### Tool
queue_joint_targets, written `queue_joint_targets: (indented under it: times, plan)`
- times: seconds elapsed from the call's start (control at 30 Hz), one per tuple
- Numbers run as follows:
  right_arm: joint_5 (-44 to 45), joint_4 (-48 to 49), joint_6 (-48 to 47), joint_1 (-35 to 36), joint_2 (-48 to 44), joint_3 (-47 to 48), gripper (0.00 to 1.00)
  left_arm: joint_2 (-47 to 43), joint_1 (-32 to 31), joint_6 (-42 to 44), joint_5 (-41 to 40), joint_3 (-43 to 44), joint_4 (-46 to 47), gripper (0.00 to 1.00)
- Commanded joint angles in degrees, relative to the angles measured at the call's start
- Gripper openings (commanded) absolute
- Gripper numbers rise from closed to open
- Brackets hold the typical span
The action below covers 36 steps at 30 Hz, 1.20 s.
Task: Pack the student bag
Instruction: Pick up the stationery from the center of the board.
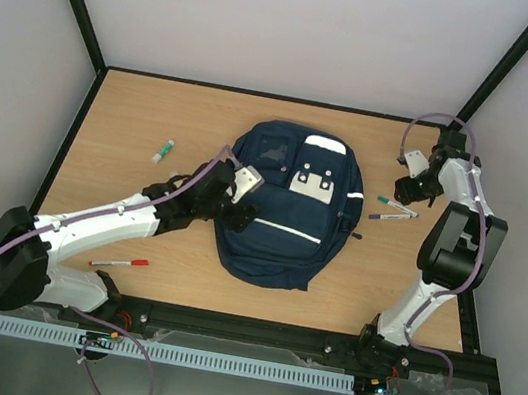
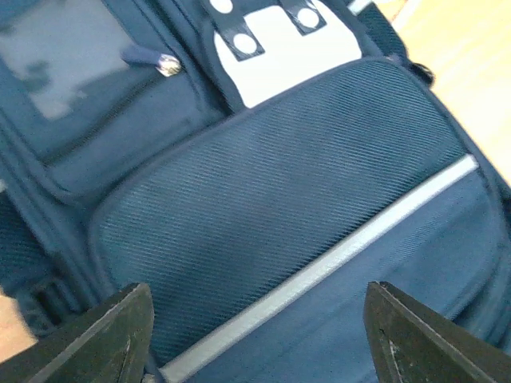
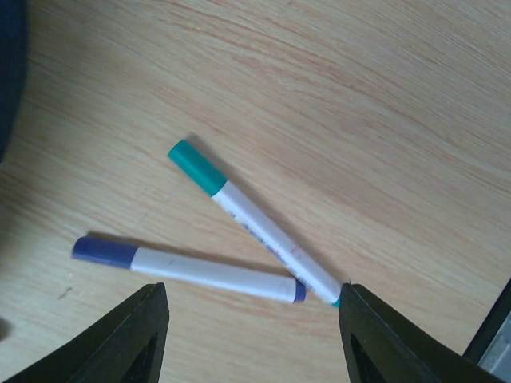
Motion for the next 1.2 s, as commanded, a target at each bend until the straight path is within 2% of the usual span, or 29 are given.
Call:
queue_joint_targets:
  times: [0.0,0.2,0.6,1.17]
  plan:
    - [2.4,-2.7,-0.7,0.2,4.9,4.7,0.58,1.3,-0.2,1.5,9.1,0.6,-3.8,0.72]
    - [3.3,-2.2,0.0,0.2,9.9,6.9,0.56,1.3,-2.0,-0.3,7.9,-0.9,-3.9,0.72]
    - [4.6,-1.1,0.2,0.2,16.2,7.9,0.45,0.4,-4.3,-3.0,4.3,-4.6,-4.6,0.69]
    - [3.6,-4.7,2.7,0.1,14.1,3.9,0.04,-0.8,-5.4,-5.5,4.1,-8.2,-1.3,0.70]
